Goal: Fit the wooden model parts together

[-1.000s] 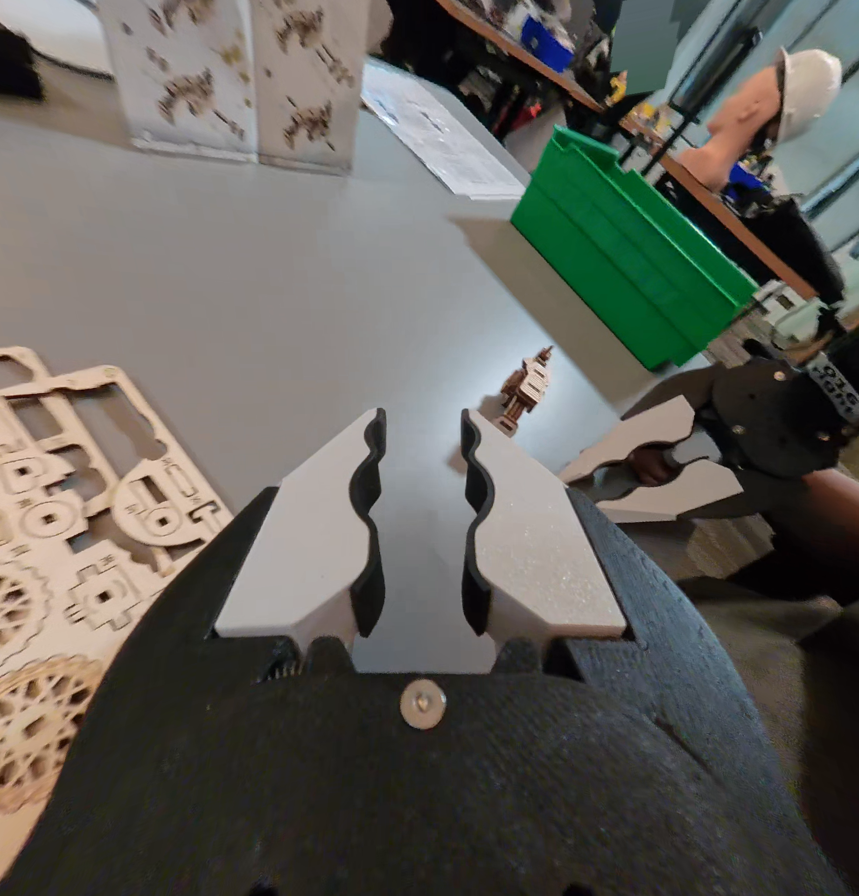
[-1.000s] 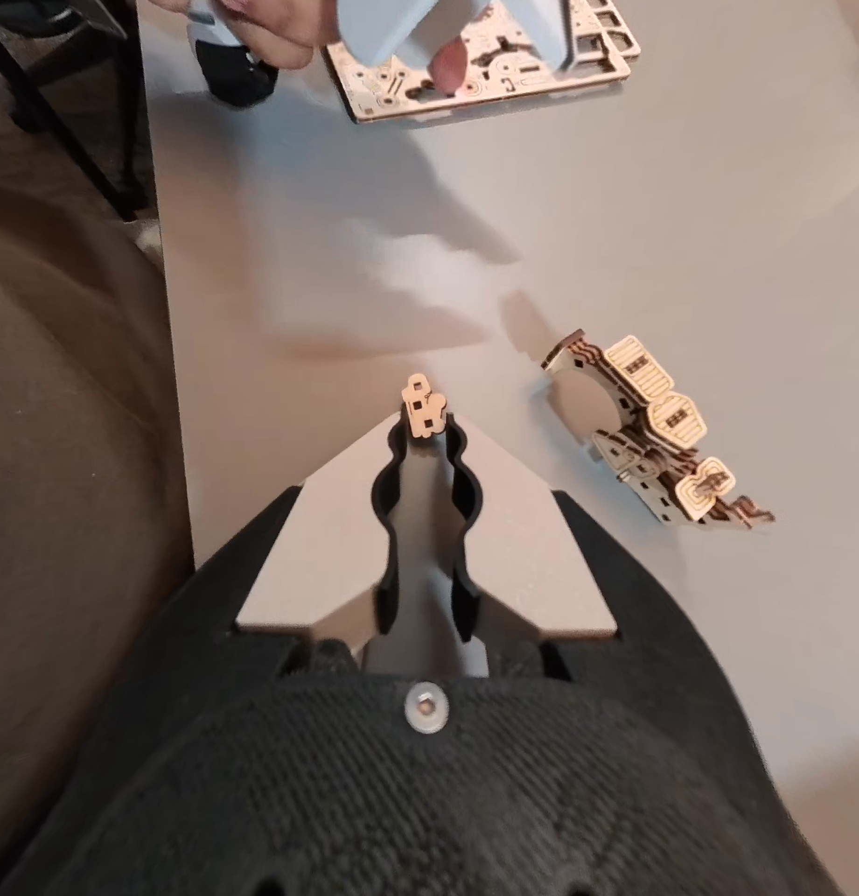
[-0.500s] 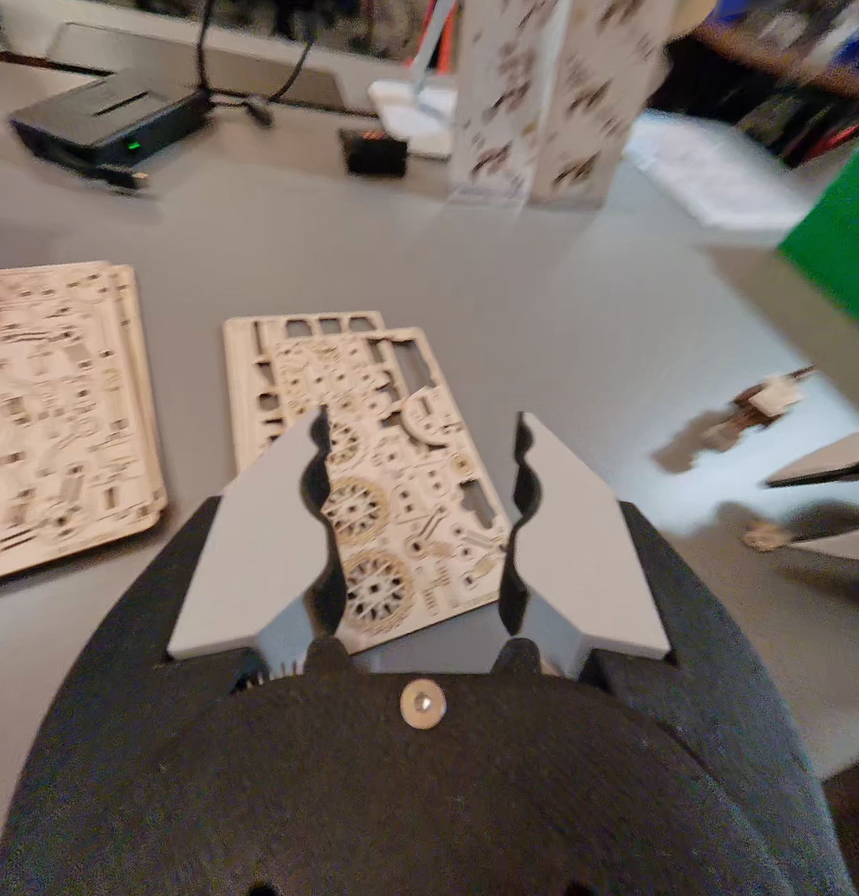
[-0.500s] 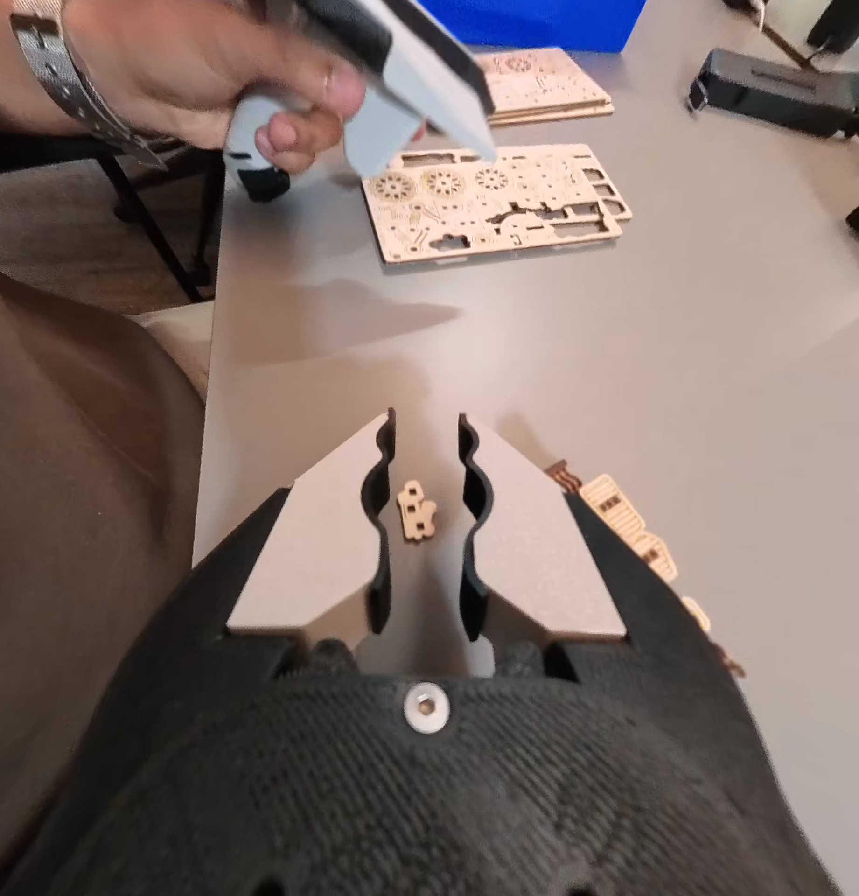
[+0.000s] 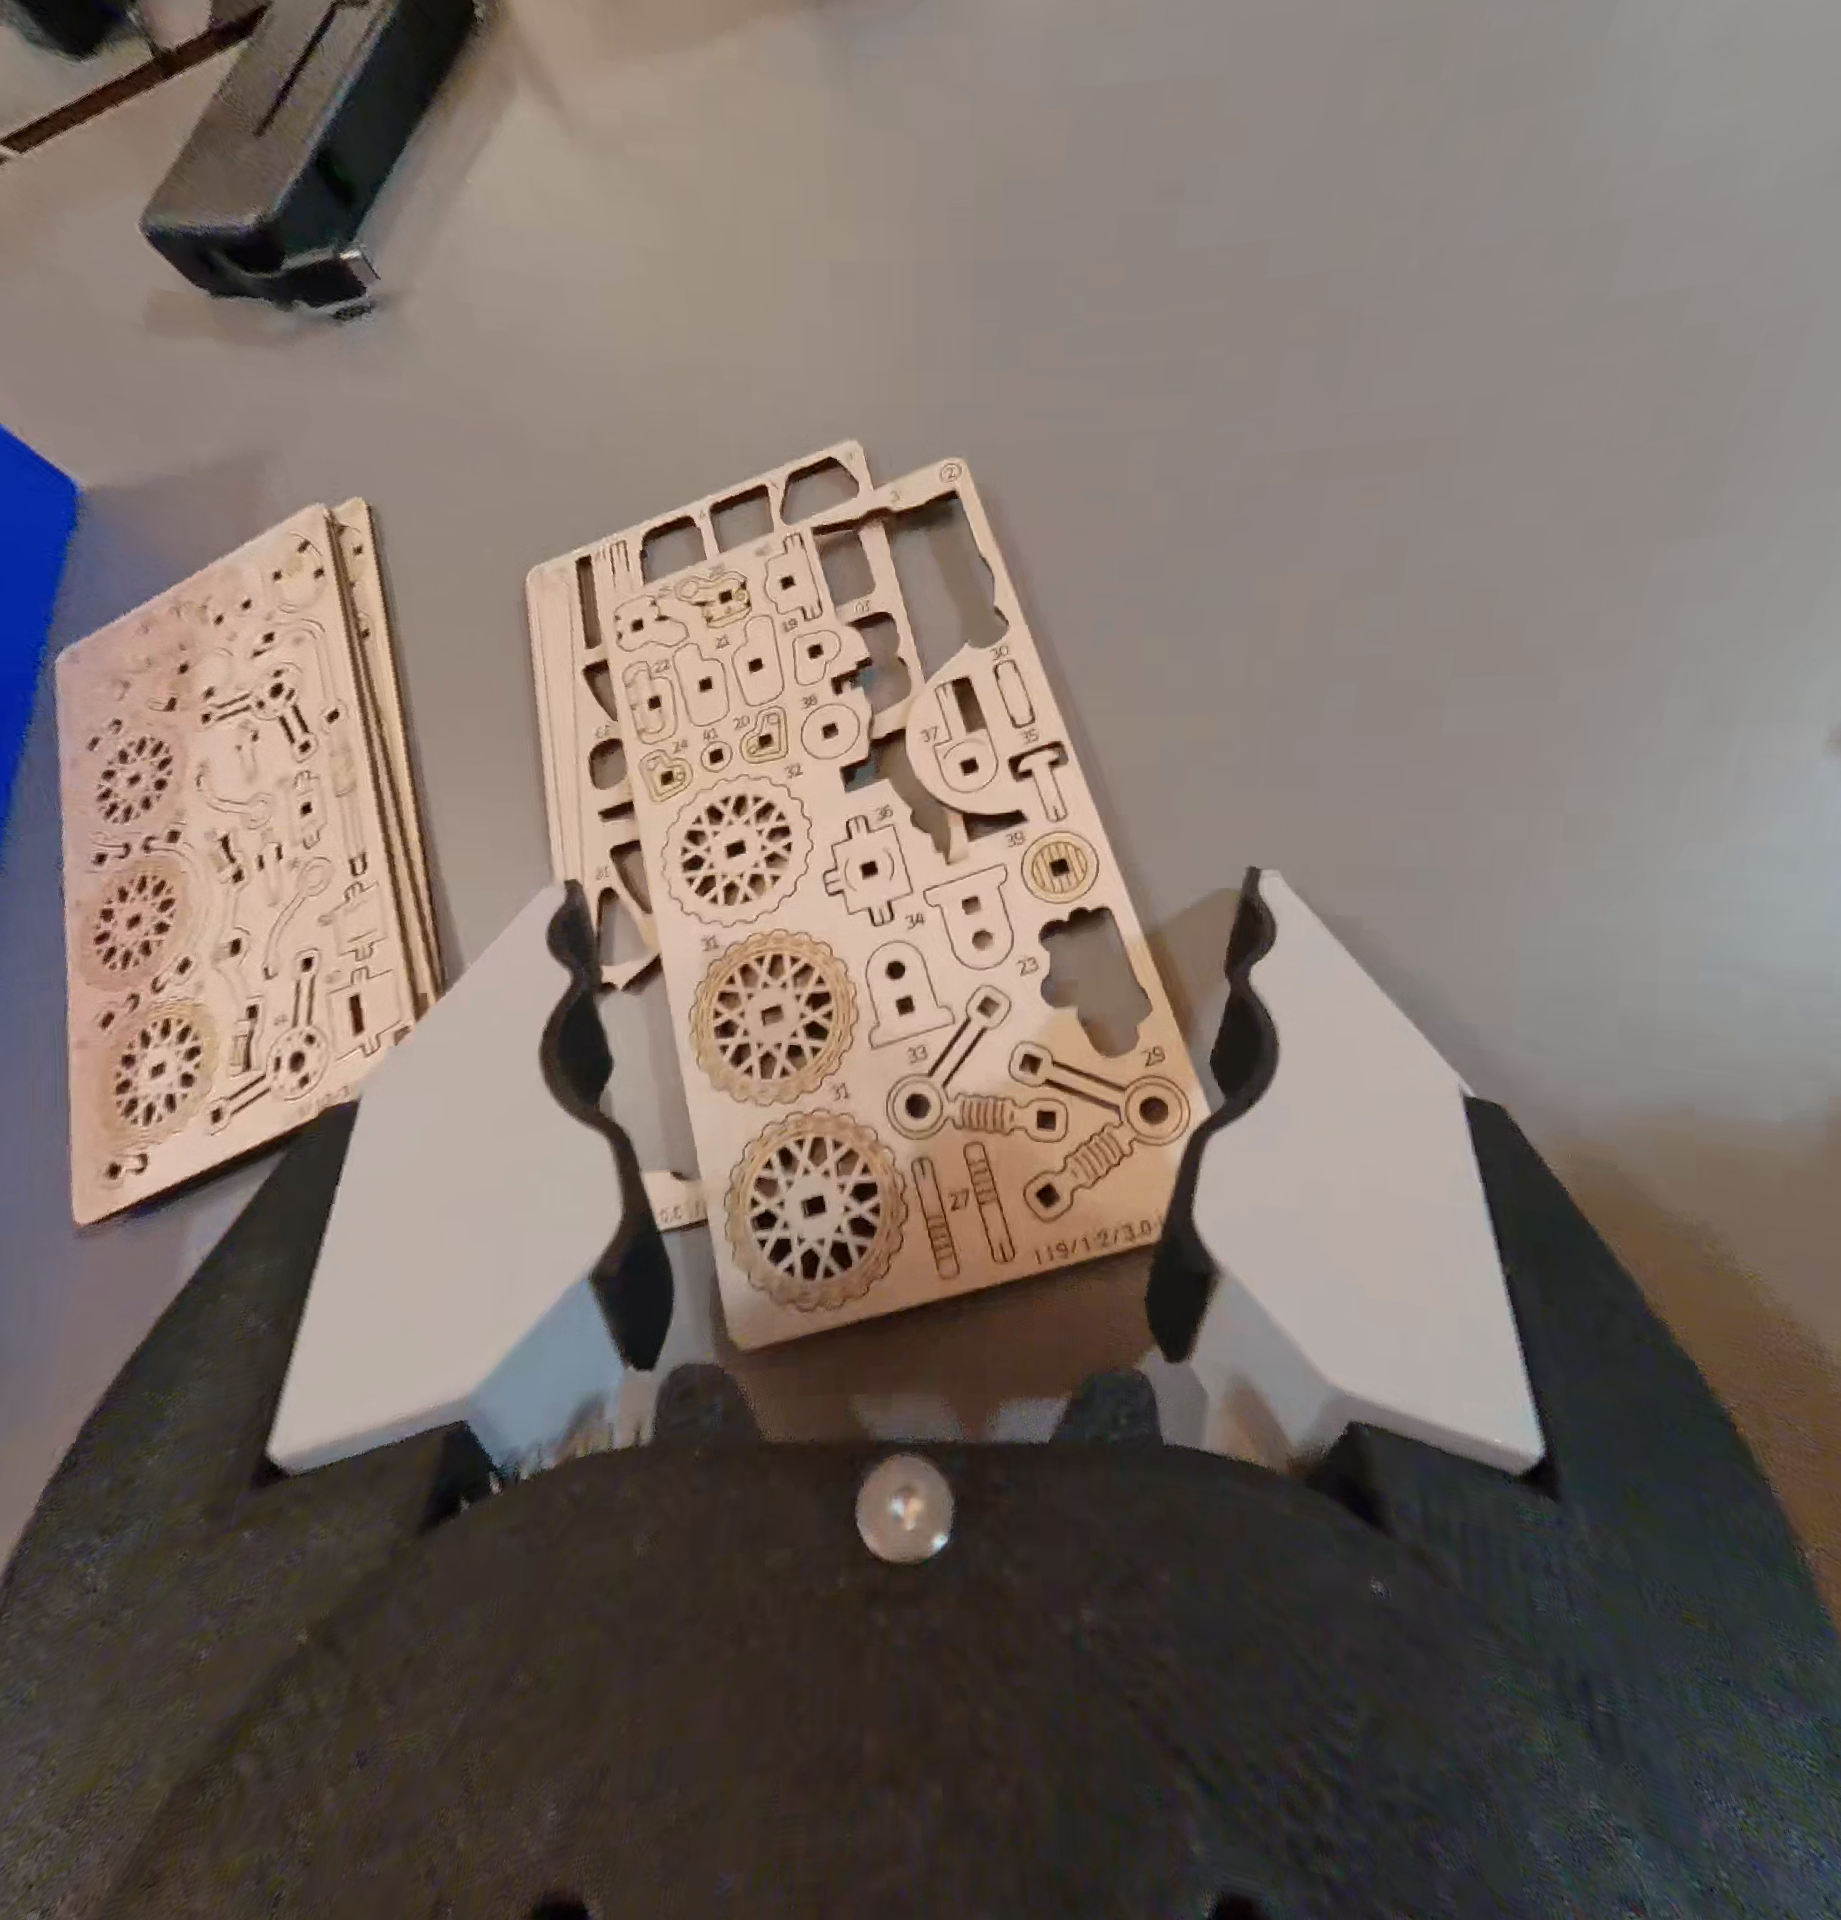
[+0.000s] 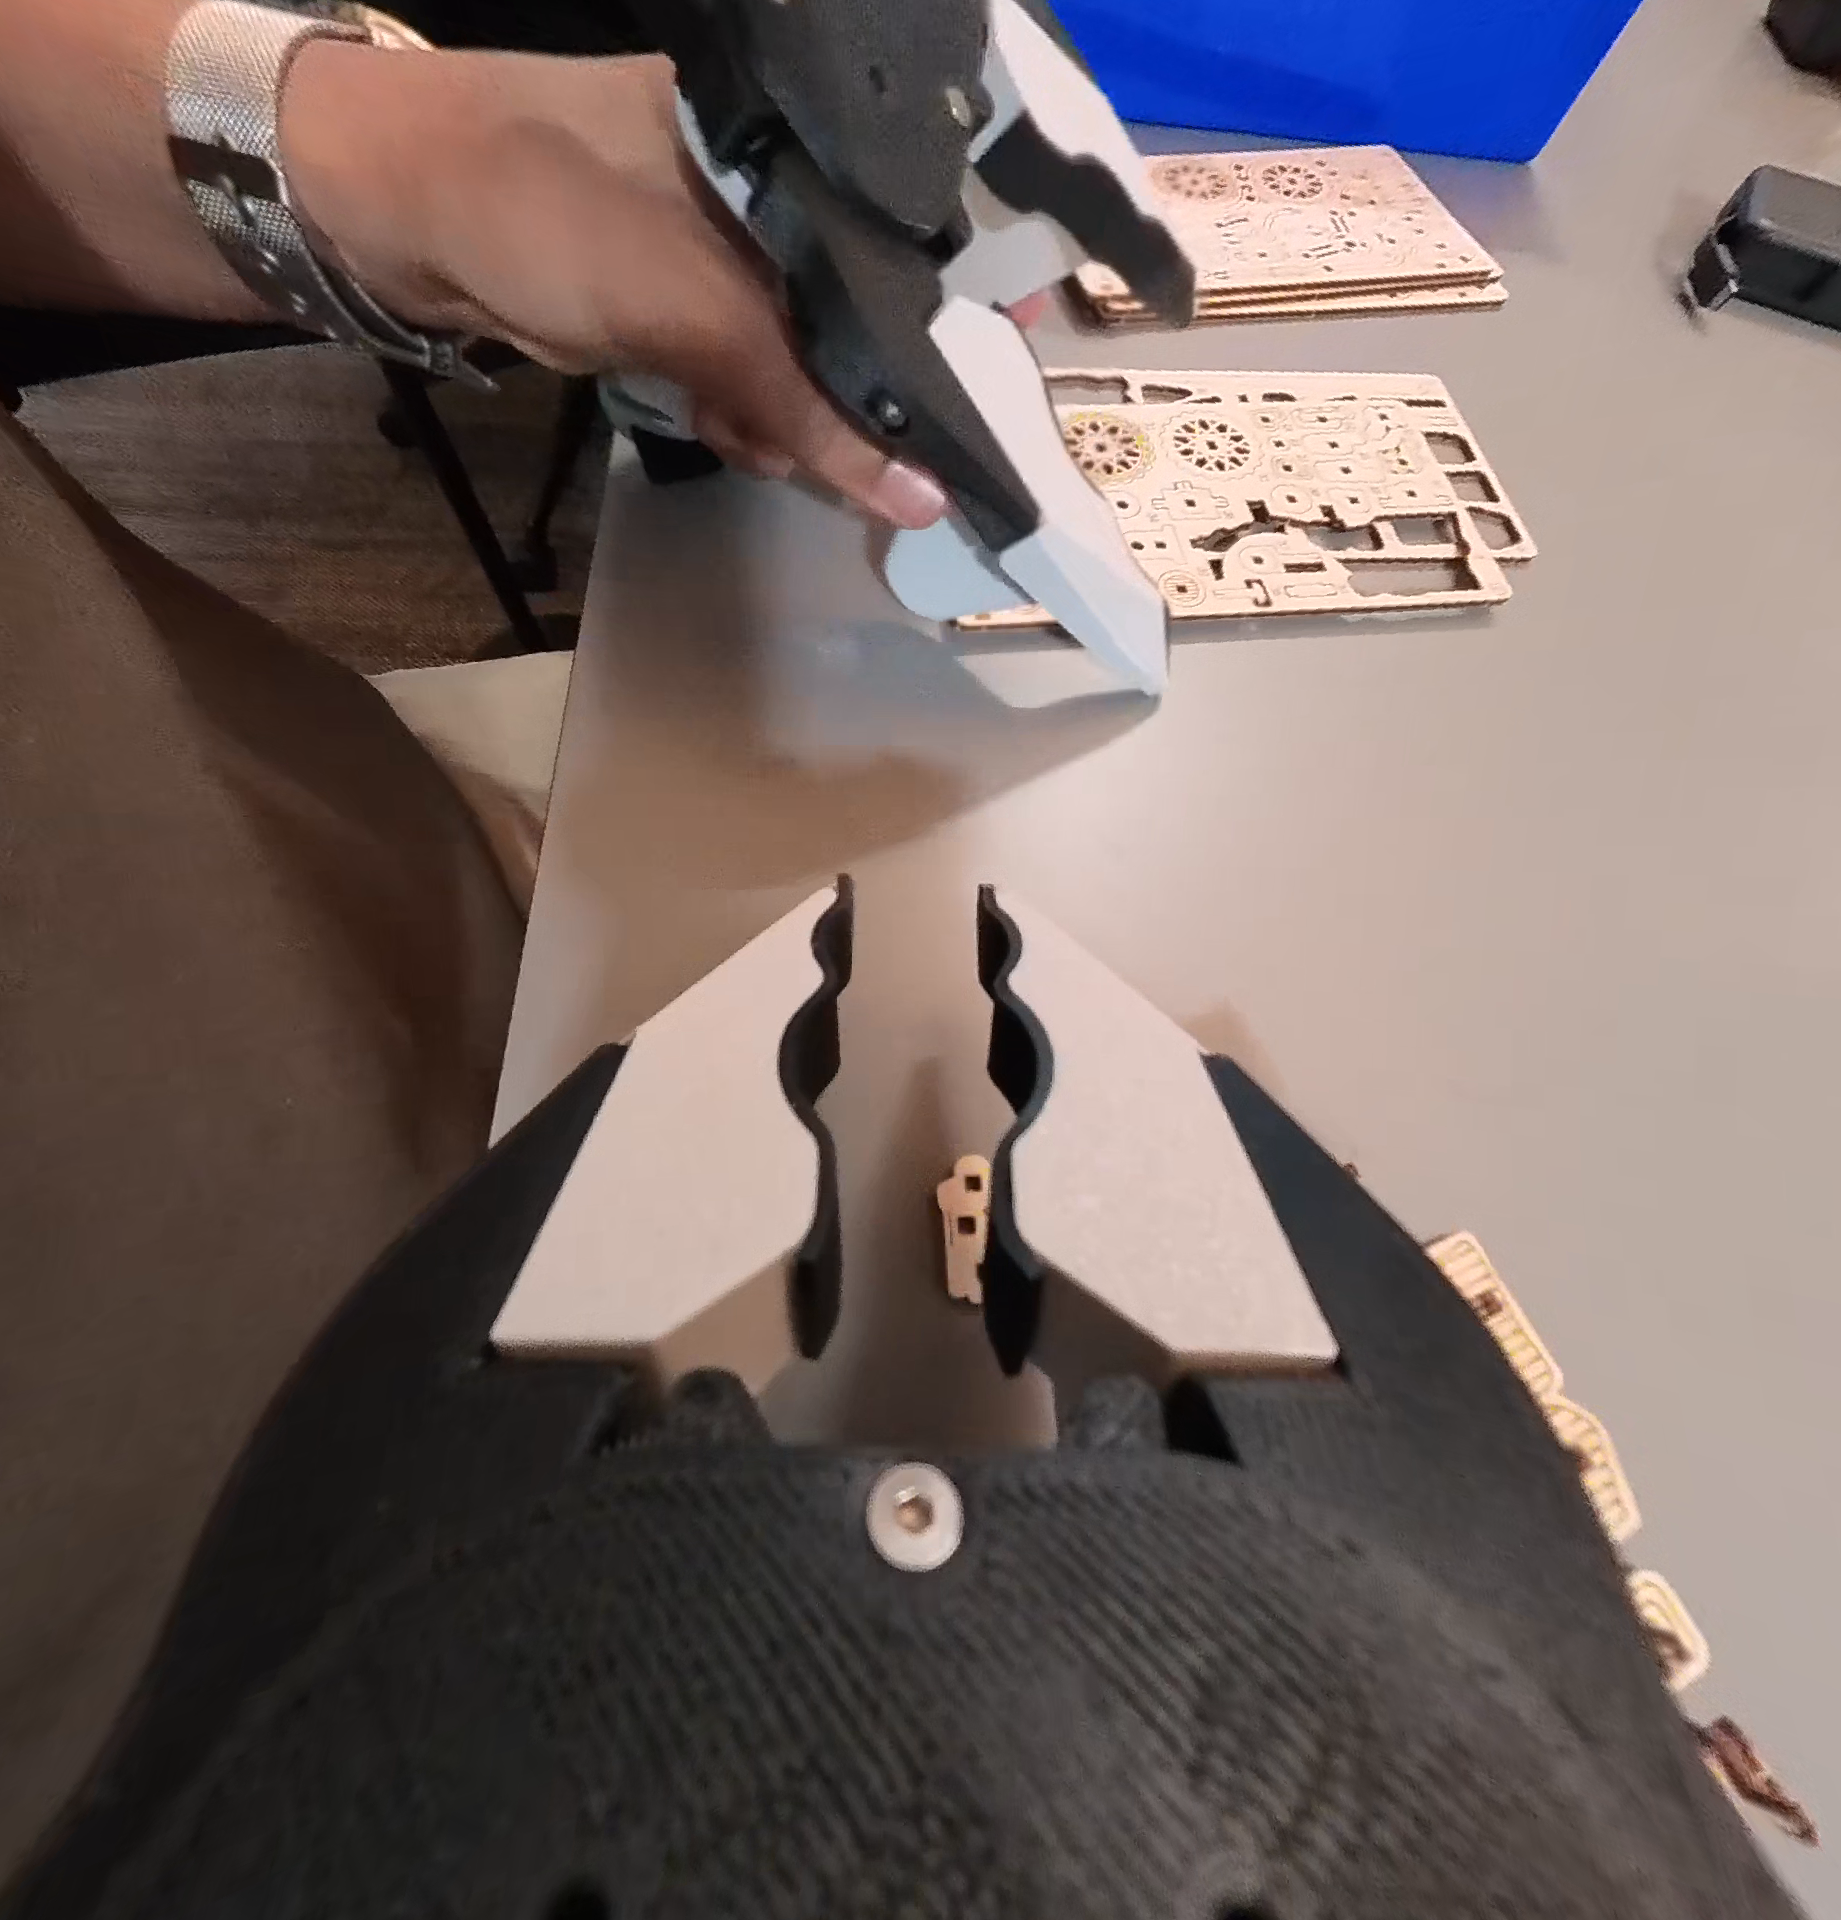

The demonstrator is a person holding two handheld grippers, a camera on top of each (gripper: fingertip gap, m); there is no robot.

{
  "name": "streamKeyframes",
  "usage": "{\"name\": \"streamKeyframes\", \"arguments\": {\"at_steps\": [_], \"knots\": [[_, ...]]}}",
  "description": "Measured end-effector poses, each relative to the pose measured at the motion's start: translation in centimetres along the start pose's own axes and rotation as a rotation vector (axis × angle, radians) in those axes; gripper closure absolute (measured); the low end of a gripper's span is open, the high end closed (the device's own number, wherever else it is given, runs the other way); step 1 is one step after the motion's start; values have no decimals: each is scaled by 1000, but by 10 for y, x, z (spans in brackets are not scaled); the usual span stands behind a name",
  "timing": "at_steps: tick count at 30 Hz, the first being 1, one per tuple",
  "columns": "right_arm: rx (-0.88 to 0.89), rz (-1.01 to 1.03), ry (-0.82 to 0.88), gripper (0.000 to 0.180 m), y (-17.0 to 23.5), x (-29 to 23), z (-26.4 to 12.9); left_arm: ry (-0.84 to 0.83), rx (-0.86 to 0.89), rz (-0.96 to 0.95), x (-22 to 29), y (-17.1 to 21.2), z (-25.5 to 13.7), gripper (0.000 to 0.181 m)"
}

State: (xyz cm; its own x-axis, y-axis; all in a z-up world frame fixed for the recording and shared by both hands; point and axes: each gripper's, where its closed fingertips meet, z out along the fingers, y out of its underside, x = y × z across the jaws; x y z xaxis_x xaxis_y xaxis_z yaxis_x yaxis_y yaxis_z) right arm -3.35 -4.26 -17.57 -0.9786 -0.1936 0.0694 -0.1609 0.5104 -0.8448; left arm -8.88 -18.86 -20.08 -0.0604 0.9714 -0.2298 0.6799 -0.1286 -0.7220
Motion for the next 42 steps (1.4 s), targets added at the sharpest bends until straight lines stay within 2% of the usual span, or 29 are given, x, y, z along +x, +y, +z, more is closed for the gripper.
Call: {"name": "streamKeyframes", "arguments": {"at_steps": [3,4,8,13,15,19,21,26,28,35,38,42], "knots": [[3,-1,17,158,0,0,-4,68,-36,-67,2,5,2,66],[7,-1,25,158,0,1,-5,117,-50,-99,6,8,2,76],[19,-1,54,160,-1,3,-10,126,-6,-143,-1,3,-3,123],[13,-3,68,160,2,3,-12,73,123,-134,-17,-19,-19,132],[11,-2,72,160,2,2,-13,42,126,-110,-25,-19,-20,126],[11,-2,78,160,2,2,-13,17,-71,-83,-31,15,1,78],[13,-3,82,161,2,2,-12,64,-78,-101,-23,16,2,59],[15,-8,87,161,1,0,-11,166,-104,-141,-13,20,4,68],[16,-11,90,161,0,0,-12,162,-104,-161,-18,19,2,78],[26,-12,106,162,-1,3,-15,243,-68,-182,-6,11,-10,81],[36,-8,113,162,-2,5,-16,193,3,-167,-20,-6,-22,82],[61,24,122,162,-10,9,-11,75,70,-163,-65,-18,-39,82]]}}
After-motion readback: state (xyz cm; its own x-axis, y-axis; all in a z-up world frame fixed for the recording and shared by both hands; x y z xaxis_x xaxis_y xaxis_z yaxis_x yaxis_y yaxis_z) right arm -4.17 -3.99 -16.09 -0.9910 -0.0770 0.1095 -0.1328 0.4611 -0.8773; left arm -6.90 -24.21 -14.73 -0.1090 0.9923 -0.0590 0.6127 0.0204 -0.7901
